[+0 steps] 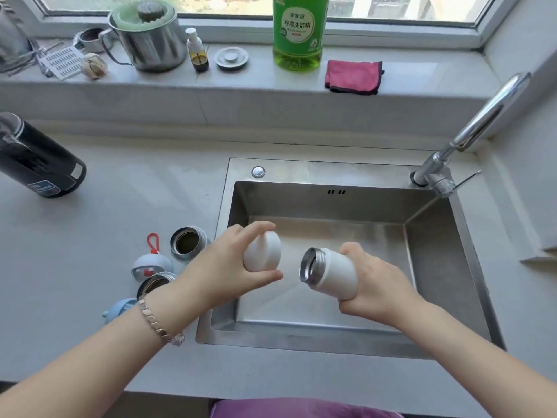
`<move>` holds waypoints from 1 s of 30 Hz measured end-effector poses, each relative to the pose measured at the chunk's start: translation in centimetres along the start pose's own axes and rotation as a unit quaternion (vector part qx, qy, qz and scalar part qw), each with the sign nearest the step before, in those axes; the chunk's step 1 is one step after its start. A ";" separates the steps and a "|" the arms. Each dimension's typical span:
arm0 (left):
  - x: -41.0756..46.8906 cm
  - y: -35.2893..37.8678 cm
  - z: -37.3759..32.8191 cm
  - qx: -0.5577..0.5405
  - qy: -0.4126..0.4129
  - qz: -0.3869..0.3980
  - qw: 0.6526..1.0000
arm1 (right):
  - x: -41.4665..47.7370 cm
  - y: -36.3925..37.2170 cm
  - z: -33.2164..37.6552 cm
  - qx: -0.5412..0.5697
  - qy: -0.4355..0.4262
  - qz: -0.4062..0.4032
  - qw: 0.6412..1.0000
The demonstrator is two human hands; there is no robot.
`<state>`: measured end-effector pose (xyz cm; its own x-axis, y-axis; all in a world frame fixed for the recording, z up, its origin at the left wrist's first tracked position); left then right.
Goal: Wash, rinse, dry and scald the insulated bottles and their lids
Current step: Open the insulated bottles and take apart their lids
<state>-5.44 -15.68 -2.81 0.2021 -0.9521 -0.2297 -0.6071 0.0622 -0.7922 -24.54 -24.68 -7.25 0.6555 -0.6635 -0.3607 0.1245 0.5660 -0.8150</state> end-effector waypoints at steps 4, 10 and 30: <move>-0.7 -0.5 2.4 0.041 -0.073 -0.023 0.996 | 0.9 0.7 -2.5 -0.125 0.070 0.082 0.986; -1.5 -0.9 4.4 0.079 -0.113 -0.041 0.990 | 1.5 1.2 -4.0 -0.221 0.116 0.138 0.958; -1.0 -2.2 6.0 0.083 -0.122 -0.033 0.989 | 3.2 -0.7 -3.2 -0.282 0.126 0.115 0.944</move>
<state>0.27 -13.09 -4.23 0.4286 -0.8564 -0.2880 -0.4565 0.0698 -0.8870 -24.90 -28.72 -9.24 0.4098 -0.6911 -0.5954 -0.4622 0.4054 -0.7887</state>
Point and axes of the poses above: each hand's wrist, its own x-axis towards the middle knuckle, its own y-axis out of the palm, z = x × y, the point moved 7 cm from there along x, towards the middle knuckle, and after that the axes turned 6 degrees about x, right-handed, at the moved point
